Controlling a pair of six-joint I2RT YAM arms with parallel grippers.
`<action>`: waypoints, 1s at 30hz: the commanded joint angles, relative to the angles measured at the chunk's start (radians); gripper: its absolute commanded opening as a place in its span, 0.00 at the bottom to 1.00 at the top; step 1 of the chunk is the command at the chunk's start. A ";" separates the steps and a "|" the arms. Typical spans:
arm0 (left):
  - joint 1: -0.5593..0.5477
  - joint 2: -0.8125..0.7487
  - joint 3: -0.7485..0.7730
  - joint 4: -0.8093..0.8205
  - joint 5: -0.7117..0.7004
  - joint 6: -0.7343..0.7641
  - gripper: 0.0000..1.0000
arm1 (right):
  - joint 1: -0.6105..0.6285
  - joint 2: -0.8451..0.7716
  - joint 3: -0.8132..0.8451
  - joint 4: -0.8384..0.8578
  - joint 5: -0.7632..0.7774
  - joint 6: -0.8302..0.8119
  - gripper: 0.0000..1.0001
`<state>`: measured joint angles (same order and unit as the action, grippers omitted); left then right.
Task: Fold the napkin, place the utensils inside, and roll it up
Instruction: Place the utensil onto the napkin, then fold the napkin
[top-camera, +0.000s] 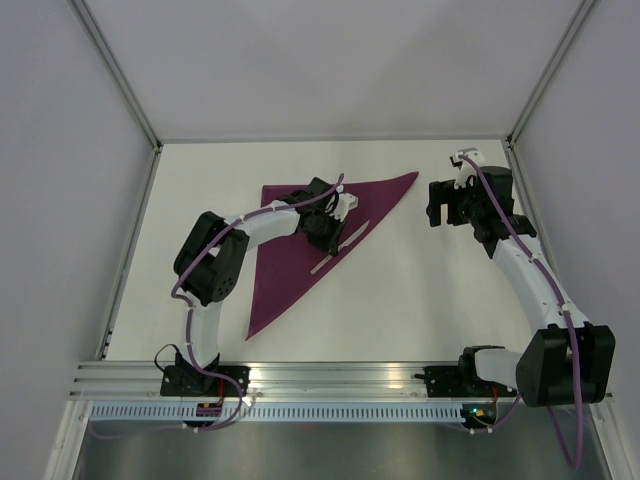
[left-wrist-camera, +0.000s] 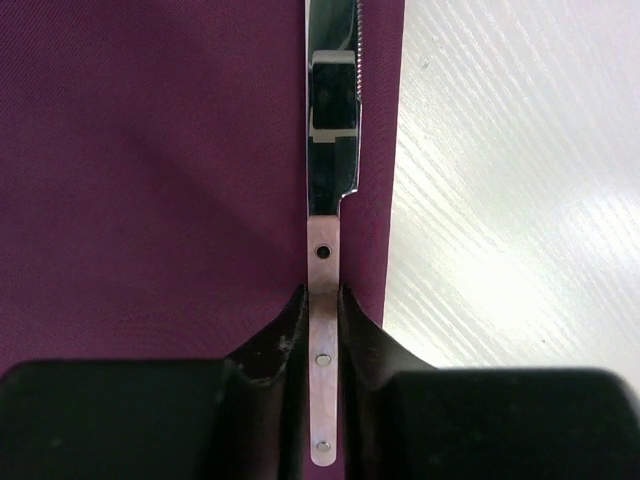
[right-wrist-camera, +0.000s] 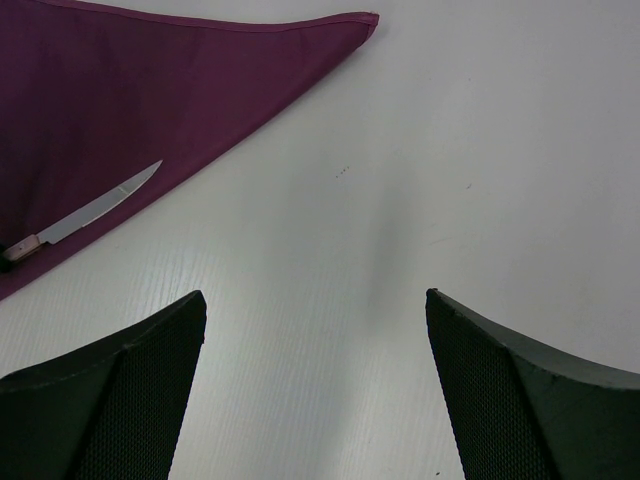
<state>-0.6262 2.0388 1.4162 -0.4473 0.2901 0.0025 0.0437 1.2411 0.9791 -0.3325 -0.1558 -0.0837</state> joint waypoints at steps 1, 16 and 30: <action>-0.007 -0.055 -0.003 0.021 0.012 -0.035 0.21 | -0.001 0.003 0.024 0.001 0.019 -0.005 0.95; -0.003 -0.227 0.061 -0.024 -0.084 -0.062 0.43 | 0.001 -0.012 0.024 -0.004 -0.033 -0.005 0.95; 0.197 -0.984 0.082 -0.214 -0.390 -0.334 0.52 | 0.813 0.130 0.041 0.140 0.278 -0.099 0.88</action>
<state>-0.4427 1.1389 1.4826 -0.5545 -0.0093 -0.2394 0.7391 1.3220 0.9970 -0.2546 0.0013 -0.1513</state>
